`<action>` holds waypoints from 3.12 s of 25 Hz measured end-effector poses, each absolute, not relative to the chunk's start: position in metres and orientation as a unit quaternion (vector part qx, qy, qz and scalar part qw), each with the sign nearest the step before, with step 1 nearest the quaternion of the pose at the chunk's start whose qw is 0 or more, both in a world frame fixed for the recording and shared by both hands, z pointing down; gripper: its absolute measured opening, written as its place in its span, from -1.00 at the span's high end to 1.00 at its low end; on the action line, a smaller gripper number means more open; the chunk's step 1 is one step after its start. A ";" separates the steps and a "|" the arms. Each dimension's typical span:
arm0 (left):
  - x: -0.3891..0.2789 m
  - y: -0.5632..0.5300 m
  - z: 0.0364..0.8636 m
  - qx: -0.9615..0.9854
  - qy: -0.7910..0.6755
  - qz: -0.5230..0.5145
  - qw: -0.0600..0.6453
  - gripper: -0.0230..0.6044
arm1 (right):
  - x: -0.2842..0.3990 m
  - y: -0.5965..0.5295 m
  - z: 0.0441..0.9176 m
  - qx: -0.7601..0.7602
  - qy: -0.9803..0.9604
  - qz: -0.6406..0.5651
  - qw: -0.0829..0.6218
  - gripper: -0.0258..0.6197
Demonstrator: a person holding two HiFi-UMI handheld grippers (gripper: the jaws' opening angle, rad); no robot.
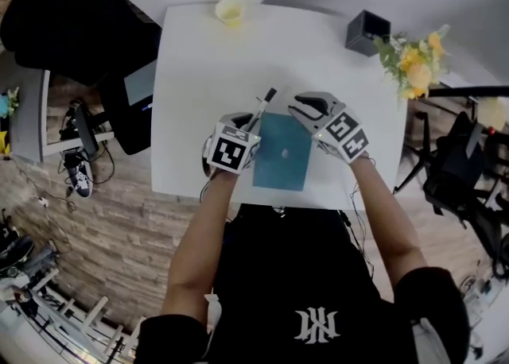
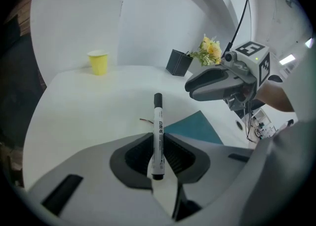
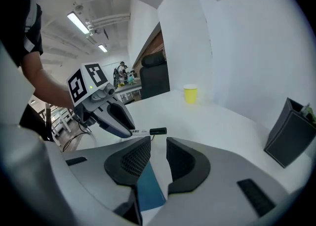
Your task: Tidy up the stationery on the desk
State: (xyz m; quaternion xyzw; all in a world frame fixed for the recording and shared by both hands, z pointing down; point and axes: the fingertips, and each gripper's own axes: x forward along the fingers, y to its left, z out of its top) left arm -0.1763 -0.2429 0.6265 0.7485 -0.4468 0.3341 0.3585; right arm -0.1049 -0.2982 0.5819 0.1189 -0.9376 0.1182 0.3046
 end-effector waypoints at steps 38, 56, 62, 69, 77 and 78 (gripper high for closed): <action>-0.173 -0.133 0.651 0.678 -0.473 0.170 0.536 0.71 | -0.005 -0.200 0.594 0.243 -0.904 0.229 0.265 0.55; -0.158 -0.128 0.657 0.683 -0.458 0.179 0.541 0.57 | 0.000 -0.194 0.596 0.214 -0.910 0.220 0.278 0.55; -0.157 -0.127 0.655 0.694 -0.461 0.221 0.507 0.47 | -0.002 -0.190 0.593 0.214 -0.912 0.221 0.270 0.55; -0.159 -0.126 0.653 0.698 -0.471 0.235 0.485 0.43 | 0.004 -0.186 0.592 0.216 -0.912 0.221 0.269 0.55; -0.163 -0.134 0.635 0.711 -0.479 0.224 0.464 0.43 | -0.002 -0.183 0.583 0.208 -0.919 0.218 0.253 0.55; -0.163 -0.136 0.629 0.715 -0.481 0.218 0.458 0.43 | -0.006 -0.181 0.578 0.199 -0.924 0.221 0.242 0.55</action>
